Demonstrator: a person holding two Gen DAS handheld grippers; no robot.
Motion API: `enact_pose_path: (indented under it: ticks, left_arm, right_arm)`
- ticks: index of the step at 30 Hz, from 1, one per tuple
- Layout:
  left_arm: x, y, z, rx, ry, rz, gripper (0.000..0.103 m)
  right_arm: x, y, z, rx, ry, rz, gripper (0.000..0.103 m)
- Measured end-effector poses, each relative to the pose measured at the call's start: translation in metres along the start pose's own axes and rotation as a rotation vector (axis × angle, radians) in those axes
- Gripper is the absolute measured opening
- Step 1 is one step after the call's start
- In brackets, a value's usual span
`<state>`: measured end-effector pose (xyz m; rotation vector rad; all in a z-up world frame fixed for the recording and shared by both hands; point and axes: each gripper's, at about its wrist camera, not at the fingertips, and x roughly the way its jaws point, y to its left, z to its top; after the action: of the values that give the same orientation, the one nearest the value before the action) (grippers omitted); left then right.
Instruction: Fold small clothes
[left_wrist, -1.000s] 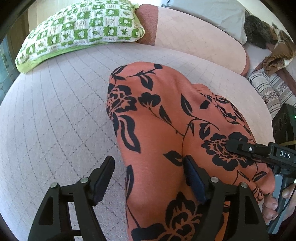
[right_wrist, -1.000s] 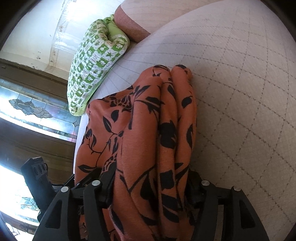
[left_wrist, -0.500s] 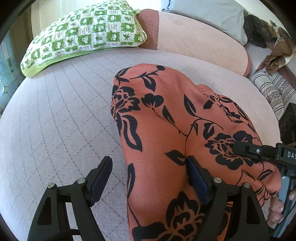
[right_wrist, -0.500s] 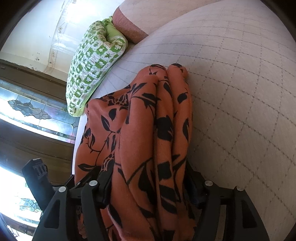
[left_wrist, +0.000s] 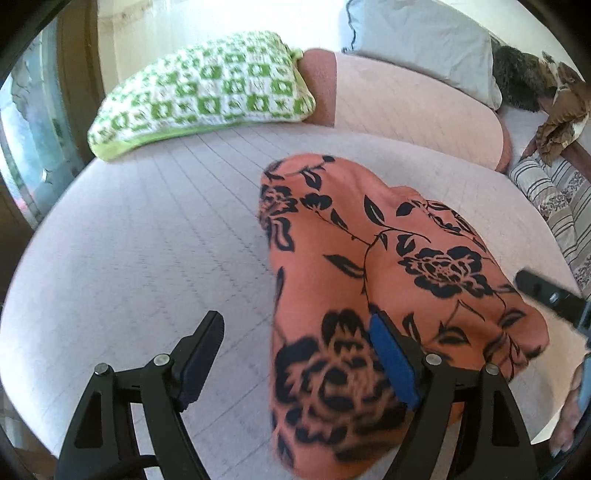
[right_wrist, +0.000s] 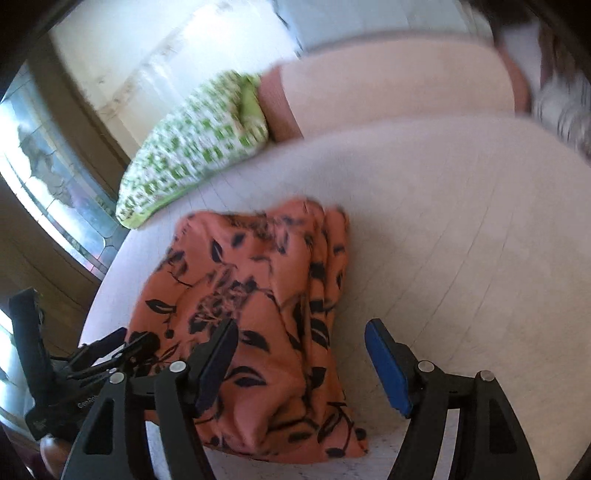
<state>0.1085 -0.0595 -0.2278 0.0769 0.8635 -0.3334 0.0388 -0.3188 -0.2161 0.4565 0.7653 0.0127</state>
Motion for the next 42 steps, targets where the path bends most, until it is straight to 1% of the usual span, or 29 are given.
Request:
enact_pose_path:
  ticks: [1, 2, 4, 6, 8, 10, 12, 13, 14, 16, 18, 21, 22, 23, 25, 28, 33, 35, 39, 42]
  left_arm:
    - [-0.007, 0.001, -0.004, 0.0, -0.012, 0.013, 0.082]
    - [-0.013, 0.003, -0.008, -0.001, -0.027, 0.028, 0.082]
    - [-0.02, 0.008, -0.01, -0.002, -0.043, 0.05, 0.082]
    - [-0.027, 0.011, -0.016, -0.001, -0.053, 0.071, 0.082]
    - [-0.025, 0.018, -0.018, 0.001, -0.049, 0.079, 0.082]
    - [-0.019, 0.019, -0.023, 0.013, -0.032, 0.083, 0.083]
    - [-0.012, 0.019, -0.027, 0.027, -0.014, 0.08, 0.086]
    - [-0.01, 0.02, -0.028, 0.031, -0.01, 0.086, 0.086]
    - [-0.01, 0.02, -0.028, 0.031, -0.013, 0.087, 0.086]
    - [-0.014, 0.022, -0.027, 0.031, -0.02, 0.078, 0.086]
    - [-0.018, 0.023, -0.028, 0.016, -0.026, 0.078, 0.086]
    - [-0.035, 0.026, -0.031, -0.011, -0.052, 0.096, 0.086]
    - [-0.044, 0.026, -0.032, -0.016, -0.068, 0.104, 0.086]
    - [-0.051, 0.024, -0.033, -0.02, -0.083, 0.11, 0.086]
    - [-0.069, 0.023, -0.033, -0.025, -0.126, 0.129, 0.086]
    - [-0.094, 0.021, -0.03, -0.032, -0.171, 0.177, 0.086]
    - [-0.133, 0.019, -0.02, -0.054, -0.246, 0.225, 0.086]
    - [-0.144, 0.019, -0.017, -0.057, -0.266, 0.237, 0.086]
    - [-0.168, 0.015, -0.011, -0.05, -0.302, 0.248, 0.086]
    - [-0.183, 0.013, -0.007, -0.046, -0.328, 0.265, 0.086]
  right_arm:
    - [-0.01, 0.004, -0.001, -0.018, -0.039, 0.013, 0.072]
    - [-0.019, 0.008, -0.004, -0.039, -0.075, 0.036, 0.063]
    - [-0.029, 0.02, -0.009, -0.089, -0.108, 0.064, 0.052]
    - [-0.036, 0.035, -0.018, -0.146, -0.127, 0.076, 0.047]
    - [-0.033, 0.045, -0.026, -0.184, -0.098, 0.084, 0.042]
    - [-0.017, 0.054, -0.035, -0.212, -0.029, 0.049, 0.039]
    - [0.012, 0.053, -0.044, -0.227, 0.098, -0.008, 0.04]
    - [0.02, 0.051, -0.048, -0.227, 0.125, -0.019, 0.04]
    - [0.019, 0.05, -0.047, -0.221, 0.111, -0.015, 0.04]
    - [0.014, 0.046, -0.042, -0.182, 0.118, 0.006, 0.04]
    - [0.006, 0.039, -0.043, -0.137, 0.107, 0.03, 0.04]
    - [-0.013, 0.037, -0.044, -0.093, 0.058, 0.061, 0.04]
    - [-0.023, 0.038, -0.045, -0.098, 0.027, 0.057, 0.043]
    - [-0.03, 0.041, -0.045, -0.105, 0.0, 0.043, 0.051]
    - [-0.055, 0.044, -0.048, -0.117, -0.073, 0.007, 0.058]
    - [-0.088, 0.049, -0.053, -0.128, -0.146, 0.005, 0.058]
    - [-0.135, 0.062, -0.051, -0.172, -0.237, -0.035, 0.059]
    - [-0.149, 0.067, -0.048, -0.18, -0.258, -0.039, 0.062]
    - [-0.173, 0.083, -0.047, -0.223, -0.3, -0.045, 0.063]
    - [-0.181, 0.091, -0.048, -0.24, -0.317, -0.028, 0.063]
